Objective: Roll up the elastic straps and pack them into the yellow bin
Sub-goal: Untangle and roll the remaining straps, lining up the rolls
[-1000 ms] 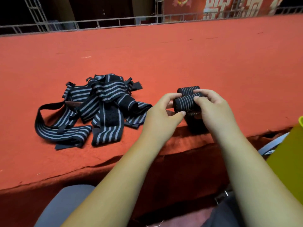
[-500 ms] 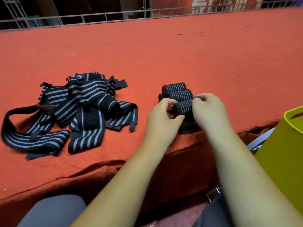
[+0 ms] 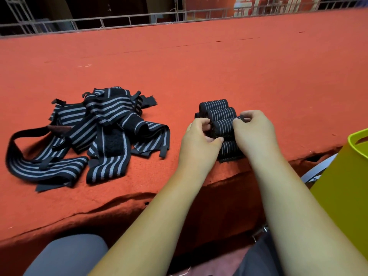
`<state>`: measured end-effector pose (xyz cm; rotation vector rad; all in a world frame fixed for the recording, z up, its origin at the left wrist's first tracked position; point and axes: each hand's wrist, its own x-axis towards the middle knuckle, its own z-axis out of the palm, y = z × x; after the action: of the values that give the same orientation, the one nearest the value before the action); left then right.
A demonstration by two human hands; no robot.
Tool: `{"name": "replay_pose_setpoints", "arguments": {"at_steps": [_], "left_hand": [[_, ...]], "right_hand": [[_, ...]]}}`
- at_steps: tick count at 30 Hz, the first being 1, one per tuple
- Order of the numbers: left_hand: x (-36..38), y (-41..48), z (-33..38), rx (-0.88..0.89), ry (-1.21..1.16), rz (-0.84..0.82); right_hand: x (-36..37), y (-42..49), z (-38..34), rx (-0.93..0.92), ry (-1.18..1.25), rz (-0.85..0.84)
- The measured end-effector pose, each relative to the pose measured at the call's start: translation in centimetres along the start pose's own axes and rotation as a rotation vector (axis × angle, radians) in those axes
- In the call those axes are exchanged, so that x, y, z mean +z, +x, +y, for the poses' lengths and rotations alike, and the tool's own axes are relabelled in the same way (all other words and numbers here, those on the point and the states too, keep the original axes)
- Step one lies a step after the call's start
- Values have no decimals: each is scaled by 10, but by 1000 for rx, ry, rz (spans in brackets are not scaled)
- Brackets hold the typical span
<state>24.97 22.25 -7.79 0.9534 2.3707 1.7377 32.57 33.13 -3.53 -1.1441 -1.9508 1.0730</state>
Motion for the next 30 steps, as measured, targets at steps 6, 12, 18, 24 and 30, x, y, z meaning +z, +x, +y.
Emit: {"name": "replay_pose_setpoints", "arguments": {"at_steps": [6,12,18,24,30], "left_hand": [[-23,-5,2,-11,28,-20],[-69,-2,0,-55,-12,17],[-115,0,-2,-111,-42,51],[-154,7,-10,-108,-6,86],[-174,36,-9,-88,148,62]], "right_hand": [[0,-13,-16,-80,29,180],[20,-30,-38,-187,187,181],[52,-47,-58,-245,259,121],[88,-54,-74,-236,310,-30],[111,-51,-86,-115,353,-178]]}}
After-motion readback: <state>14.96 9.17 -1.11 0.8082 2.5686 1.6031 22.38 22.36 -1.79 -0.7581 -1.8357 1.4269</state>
